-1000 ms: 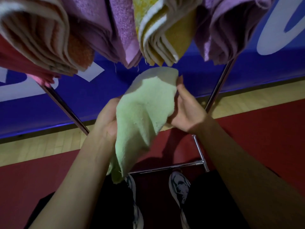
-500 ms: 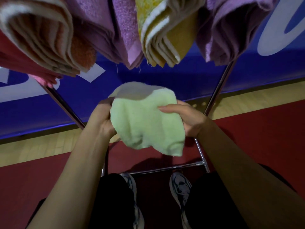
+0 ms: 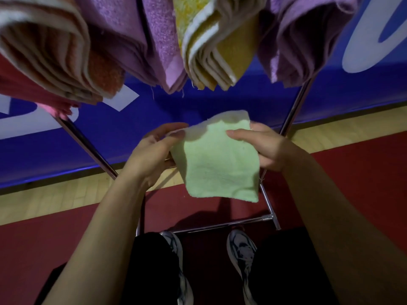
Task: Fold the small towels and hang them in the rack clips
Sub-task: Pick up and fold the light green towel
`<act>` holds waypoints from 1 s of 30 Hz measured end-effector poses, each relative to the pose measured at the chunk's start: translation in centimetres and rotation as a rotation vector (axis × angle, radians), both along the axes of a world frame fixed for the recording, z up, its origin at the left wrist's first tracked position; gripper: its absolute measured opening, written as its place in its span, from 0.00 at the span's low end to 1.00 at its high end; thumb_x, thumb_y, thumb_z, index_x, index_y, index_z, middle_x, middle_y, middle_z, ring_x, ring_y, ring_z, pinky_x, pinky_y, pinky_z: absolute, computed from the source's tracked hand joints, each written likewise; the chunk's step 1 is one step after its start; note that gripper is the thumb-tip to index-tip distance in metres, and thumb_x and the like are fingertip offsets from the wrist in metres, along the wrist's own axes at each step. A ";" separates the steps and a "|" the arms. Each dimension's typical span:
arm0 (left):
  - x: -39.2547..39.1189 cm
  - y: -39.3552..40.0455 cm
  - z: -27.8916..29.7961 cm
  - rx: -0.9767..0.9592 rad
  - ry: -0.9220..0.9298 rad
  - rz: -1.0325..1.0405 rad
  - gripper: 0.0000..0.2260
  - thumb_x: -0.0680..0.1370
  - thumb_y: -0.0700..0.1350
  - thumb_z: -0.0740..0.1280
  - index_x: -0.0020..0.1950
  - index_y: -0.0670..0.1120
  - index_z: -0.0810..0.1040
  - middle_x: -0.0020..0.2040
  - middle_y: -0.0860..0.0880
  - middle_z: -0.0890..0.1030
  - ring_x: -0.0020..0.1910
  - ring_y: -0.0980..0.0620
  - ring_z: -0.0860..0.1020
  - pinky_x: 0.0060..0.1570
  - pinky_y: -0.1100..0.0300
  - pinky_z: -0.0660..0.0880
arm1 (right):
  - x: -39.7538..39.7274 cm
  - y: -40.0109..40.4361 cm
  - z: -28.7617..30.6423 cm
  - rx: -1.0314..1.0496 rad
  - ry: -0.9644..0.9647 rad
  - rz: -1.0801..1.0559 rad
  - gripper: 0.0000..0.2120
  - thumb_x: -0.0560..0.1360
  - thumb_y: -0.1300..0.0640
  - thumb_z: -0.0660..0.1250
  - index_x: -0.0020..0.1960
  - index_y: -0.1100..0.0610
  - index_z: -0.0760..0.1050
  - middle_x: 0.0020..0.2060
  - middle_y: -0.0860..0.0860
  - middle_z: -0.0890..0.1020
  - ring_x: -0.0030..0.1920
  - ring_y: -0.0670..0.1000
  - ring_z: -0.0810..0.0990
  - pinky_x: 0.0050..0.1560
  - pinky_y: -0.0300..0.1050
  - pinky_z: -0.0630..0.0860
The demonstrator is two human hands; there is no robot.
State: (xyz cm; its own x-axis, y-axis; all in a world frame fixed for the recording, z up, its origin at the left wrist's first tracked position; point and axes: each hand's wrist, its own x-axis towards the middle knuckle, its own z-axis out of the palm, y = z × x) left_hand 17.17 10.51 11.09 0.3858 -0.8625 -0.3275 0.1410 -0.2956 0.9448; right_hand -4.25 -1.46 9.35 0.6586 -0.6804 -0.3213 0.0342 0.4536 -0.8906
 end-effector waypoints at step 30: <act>1.8 0.0 -1.8 0.069 -0.937 -0.272 0.09 0.78 0.53 0.75 0.56 0.53 0.86 0.37 0.57 0.81 0.37 0.60 0.77 0.36 0.63 0.68 | -0.8 -1.5 -1.5 -1.066 0.747 0.218 0.10 0.77 0.50 0.72 0.58 0.46 0.82 0.48 0.43 0.85 0.48 0.44 0.82 0.47 0.38 0.75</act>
